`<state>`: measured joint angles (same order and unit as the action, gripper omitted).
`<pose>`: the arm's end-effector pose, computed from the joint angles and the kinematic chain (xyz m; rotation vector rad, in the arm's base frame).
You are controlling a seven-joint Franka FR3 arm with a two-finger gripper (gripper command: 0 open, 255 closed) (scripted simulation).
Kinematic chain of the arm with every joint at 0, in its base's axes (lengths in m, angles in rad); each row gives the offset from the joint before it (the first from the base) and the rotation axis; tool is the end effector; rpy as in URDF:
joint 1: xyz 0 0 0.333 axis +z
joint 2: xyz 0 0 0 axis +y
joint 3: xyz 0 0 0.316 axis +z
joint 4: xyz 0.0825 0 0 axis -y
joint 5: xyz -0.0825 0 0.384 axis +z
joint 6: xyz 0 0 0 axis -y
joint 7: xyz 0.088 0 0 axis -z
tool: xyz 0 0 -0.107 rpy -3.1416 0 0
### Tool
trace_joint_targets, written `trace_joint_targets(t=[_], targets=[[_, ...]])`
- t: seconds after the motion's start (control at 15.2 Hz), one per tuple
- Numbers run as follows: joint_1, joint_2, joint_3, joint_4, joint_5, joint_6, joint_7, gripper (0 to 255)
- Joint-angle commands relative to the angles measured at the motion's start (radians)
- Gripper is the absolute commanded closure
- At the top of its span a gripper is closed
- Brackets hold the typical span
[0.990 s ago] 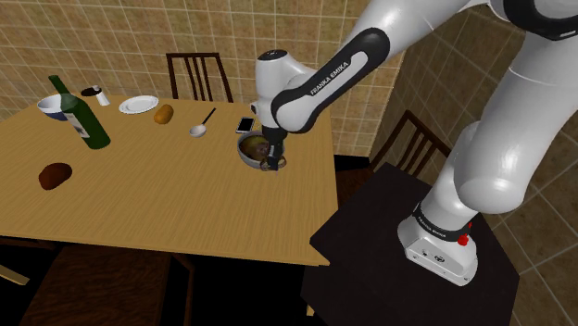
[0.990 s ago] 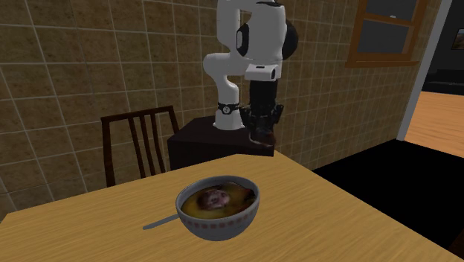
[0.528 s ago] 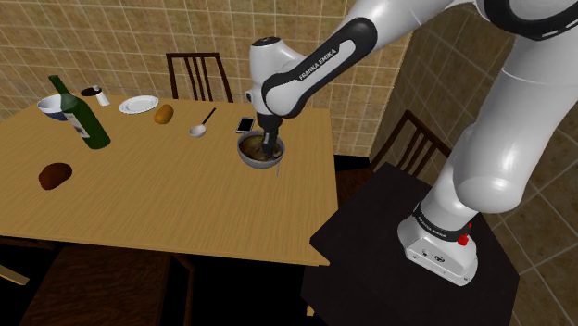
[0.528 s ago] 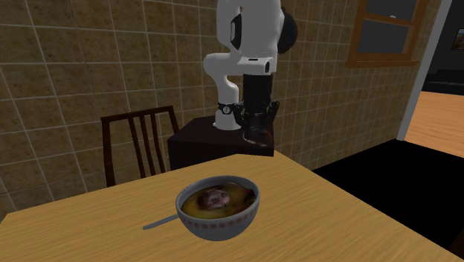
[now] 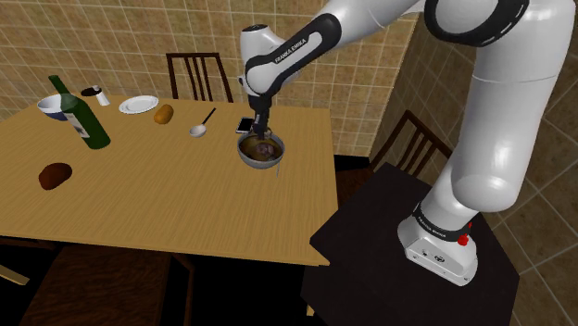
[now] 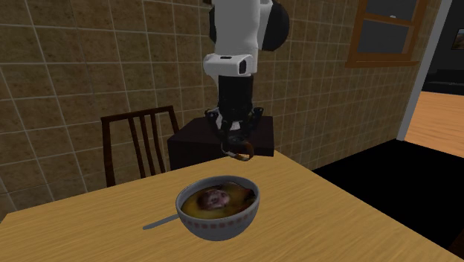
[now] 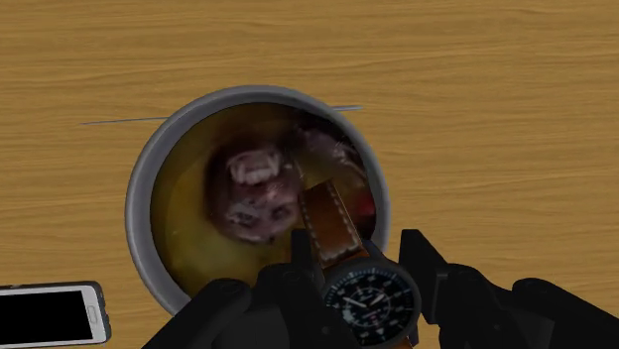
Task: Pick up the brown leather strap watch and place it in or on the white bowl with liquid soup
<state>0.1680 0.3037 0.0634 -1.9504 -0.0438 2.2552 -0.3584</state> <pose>0.5956 0.1374 0.3248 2.9800 0.9456 0.0015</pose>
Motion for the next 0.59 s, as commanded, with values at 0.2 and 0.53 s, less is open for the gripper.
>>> trace_joint_targets(t=[0.2, 0.53], targets=[[-0.035, 0.151, -0.019, 0.226, 0.001, -0.074, -0.059, 255], [-0.034, 0.186, -0.020, 0.208, -0.001, -0.022, -0.057, 255]])
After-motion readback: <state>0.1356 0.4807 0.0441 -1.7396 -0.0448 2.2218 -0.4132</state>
